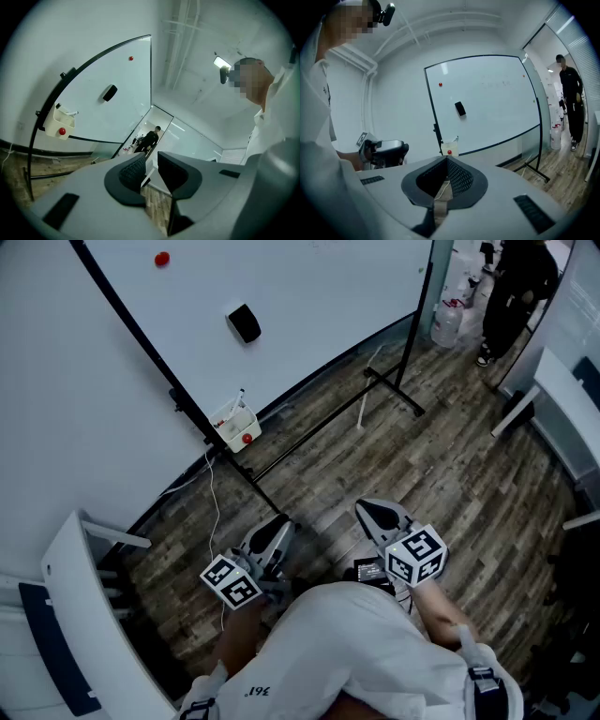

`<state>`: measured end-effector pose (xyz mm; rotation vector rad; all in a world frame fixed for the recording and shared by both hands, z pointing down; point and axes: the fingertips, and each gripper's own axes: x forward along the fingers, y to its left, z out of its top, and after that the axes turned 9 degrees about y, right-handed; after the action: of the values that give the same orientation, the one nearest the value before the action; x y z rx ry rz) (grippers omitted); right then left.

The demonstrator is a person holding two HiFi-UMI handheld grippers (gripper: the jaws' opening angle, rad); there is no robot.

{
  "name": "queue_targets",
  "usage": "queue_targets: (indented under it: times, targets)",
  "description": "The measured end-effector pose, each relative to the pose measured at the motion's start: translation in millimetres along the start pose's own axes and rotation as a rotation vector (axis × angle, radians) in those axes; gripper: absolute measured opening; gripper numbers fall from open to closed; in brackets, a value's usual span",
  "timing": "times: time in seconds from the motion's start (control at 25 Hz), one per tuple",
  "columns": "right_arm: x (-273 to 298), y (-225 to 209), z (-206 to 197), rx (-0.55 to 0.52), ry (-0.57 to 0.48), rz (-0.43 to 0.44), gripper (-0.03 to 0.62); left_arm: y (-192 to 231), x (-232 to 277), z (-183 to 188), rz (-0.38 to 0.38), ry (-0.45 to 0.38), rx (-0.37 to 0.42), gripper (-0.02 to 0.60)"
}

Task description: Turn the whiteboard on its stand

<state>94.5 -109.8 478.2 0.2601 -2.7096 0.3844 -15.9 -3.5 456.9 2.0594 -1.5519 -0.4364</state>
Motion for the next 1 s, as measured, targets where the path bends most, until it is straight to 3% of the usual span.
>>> queue_targets:
  times: [0.72, 1.0]
  targets:
    - [-9, -20, -2, -0.038, 0.027, 0.01, 0.026, -8, 24, -5, -0.001, 0.001, 0.009, 0.072]
    - [-16, -35, -7, -0.025, 0.03, 0.025, 0.026, -4, 33, -7, 0.036, -0.019, 0.01, 0.072]
